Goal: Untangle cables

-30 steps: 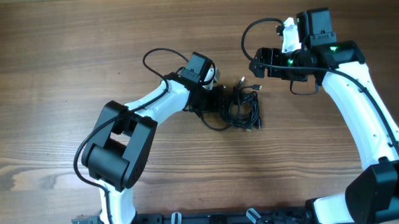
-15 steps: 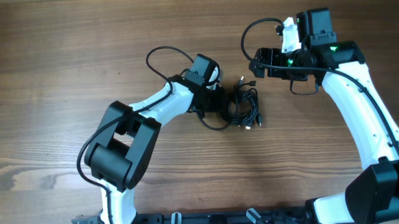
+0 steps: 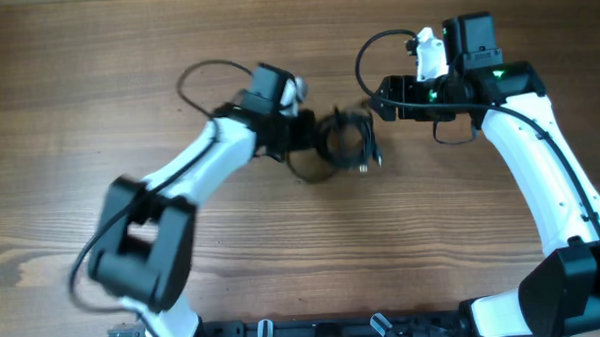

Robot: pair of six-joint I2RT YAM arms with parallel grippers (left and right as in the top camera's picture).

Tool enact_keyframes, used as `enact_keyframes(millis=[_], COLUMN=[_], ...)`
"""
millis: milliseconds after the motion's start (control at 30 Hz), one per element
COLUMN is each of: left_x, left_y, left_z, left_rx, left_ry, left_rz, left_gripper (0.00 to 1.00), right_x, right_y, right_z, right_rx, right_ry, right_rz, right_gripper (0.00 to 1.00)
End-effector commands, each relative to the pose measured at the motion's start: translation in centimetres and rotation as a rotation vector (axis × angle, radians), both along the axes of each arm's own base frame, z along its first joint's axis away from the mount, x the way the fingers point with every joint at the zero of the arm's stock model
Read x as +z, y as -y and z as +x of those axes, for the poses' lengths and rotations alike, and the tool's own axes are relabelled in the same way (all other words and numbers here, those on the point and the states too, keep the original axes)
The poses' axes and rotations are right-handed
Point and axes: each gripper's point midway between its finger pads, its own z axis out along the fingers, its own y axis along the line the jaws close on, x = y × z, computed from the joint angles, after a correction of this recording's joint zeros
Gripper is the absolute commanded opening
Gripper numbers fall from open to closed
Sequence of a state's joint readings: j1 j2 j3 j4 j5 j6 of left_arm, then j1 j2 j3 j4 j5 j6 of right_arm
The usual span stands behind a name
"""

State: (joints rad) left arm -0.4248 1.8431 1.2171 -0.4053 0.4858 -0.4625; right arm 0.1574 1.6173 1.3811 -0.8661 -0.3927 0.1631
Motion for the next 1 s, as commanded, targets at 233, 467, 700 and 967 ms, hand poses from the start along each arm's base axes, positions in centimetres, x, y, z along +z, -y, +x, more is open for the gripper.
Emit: enact_keyframes(millis=[233, 467, 700, 967], left_x=[7.2, 5.2, 5.2, 5.2], left_y=[1.8, -0.1, -0.1, -0.2], left_z=[-0.7, -0.3, -0.2, -0.4], left_rx=[-0.001, 0.084, 0.084, 0.081], left_ry=[0.014, 0.000, 0.000, -0.015], left_rz=[-0.224, -0.099, -0.099, -0.109], left_gripper=[0.04, 0.04, 0.04, 0.05], right_x=[0.6, -0.1, 3.0, 1.4], right_y=[-4.7, -0.4, -6.9, -6.6], right_z=[-0.4, 2.1, -0.1, -0.4], right_rx=[0.127, -0.081, 0.248, 0.242], right_ry=[0.041, 0.092, 0.157, 0.098], right_rz=[0.058, -0.143, 0.121, 0.101], right_gripper=[0.68, 0.70, 0.68, 0.44])
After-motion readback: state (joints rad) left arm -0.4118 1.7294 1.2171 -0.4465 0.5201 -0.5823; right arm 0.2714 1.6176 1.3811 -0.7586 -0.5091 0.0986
